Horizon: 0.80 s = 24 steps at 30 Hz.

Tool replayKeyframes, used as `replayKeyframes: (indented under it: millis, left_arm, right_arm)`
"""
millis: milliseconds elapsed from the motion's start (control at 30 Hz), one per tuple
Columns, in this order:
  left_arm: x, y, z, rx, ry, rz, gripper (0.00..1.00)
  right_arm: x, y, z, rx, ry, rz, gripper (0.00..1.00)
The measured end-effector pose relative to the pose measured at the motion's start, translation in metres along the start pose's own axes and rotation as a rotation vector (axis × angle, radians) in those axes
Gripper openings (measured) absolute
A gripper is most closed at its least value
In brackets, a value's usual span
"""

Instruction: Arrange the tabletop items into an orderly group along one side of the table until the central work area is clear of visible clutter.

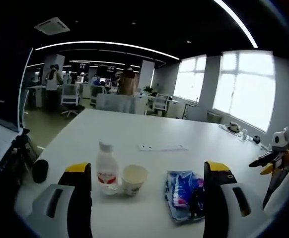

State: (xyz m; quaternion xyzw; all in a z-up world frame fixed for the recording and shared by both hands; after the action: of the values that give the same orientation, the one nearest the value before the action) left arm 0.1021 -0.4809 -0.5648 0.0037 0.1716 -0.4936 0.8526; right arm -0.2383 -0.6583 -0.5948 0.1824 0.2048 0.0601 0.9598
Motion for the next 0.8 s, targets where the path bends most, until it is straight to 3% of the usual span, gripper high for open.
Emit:
replayKeyframes:
  millis: [267,400,567,800]
  left_arm:
    - [-0.024,-0.014,-0.014,-0.084,-0.027,0.048,0.94]
    - [-0.032,-0.023,-0.028,-0.094,0.003,0.056,0.93]
    - [-0.038,-0.037,-0.034,-0.094,0.021,0.055,0.92]
    - [-0.038,-0.049,-0.040,-0.116,0.036,0.053,0.90]
  right_arm:
    - [-0.018,-0.007,-0.009,0.022,-0.016,-0.033,0.49]
    - [-0.029,-0.010,-0.016,0.047,-0.024,-0.057,0.48]
    - [-0.036,-0.012,-0.024,0.072,-0.025,-0.076,0.48]
    - [-0.037,-0.014,-0.022,0.078,-0.036,-0.080,0.48]
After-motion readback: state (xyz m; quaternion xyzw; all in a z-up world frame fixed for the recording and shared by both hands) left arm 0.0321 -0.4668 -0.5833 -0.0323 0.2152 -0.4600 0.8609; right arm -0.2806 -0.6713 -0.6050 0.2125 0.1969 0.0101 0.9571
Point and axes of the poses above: the point that each gripper's makers call its tool centre point, and the gripper's own axes: x roughly forward along the fingers, y roughly to its left, z roughly out of its top, the point moved 5 cm from there along -x, roughly backward along the fingers, and after that the axes turned 10 degrees about z, right-handed, at the moved point
